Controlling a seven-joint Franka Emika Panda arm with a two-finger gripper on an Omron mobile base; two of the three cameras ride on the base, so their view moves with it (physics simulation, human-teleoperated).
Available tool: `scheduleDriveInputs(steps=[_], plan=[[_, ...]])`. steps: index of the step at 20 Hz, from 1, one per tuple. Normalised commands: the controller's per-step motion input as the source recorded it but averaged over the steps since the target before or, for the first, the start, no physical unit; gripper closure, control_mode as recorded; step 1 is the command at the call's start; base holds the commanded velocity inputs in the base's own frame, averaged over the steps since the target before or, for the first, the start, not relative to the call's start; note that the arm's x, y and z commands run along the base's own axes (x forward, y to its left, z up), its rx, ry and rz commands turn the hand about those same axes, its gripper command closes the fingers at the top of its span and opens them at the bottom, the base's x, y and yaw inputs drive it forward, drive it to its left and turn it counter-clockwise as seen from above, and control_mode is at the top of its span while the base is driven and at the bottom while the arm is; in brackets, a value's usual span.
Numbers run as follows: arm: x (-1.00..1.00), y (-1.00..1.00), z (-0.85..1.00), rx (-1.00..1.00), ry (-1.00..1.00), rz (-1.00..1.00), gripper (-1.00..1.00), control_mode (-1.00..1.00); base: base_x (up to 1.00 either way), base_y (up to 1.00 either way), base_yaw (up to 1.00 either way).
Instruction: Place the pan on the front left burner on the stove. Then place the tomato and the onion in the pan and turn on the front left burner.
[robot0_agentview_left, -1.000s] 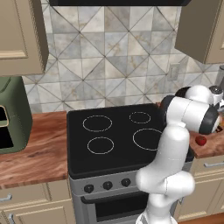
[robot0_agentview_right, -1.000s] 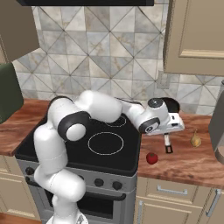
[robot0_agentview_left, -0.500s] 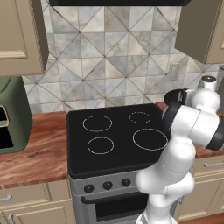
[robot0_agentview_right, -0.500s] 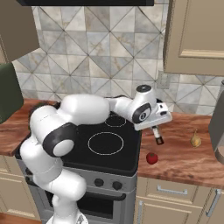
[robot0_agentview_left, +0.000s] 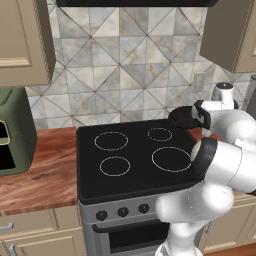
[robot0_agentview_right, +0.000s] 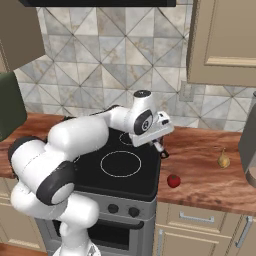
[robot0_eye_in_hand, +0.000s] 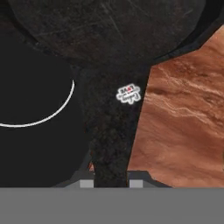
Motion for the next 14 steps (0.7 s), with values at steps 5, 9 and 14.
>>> scheduleDriveInputs(steps=[5, 9, 14], plan=[[-0.14, 0.68, 0.02, 0.02, 0.01, 0.23, 1.00, -1.00, 0.00, 0.00, 0.00], [-0.02, 0.54, 0.04, 0.03, 0.02, 0.24, 1.00, -1.00, 0.00, 0.00, 0.00], [0.00, 0.48, 0.05, 0.04, 0.05, 0.24, 1.00, -1.00, 0.00, 0.00, 0.00]])
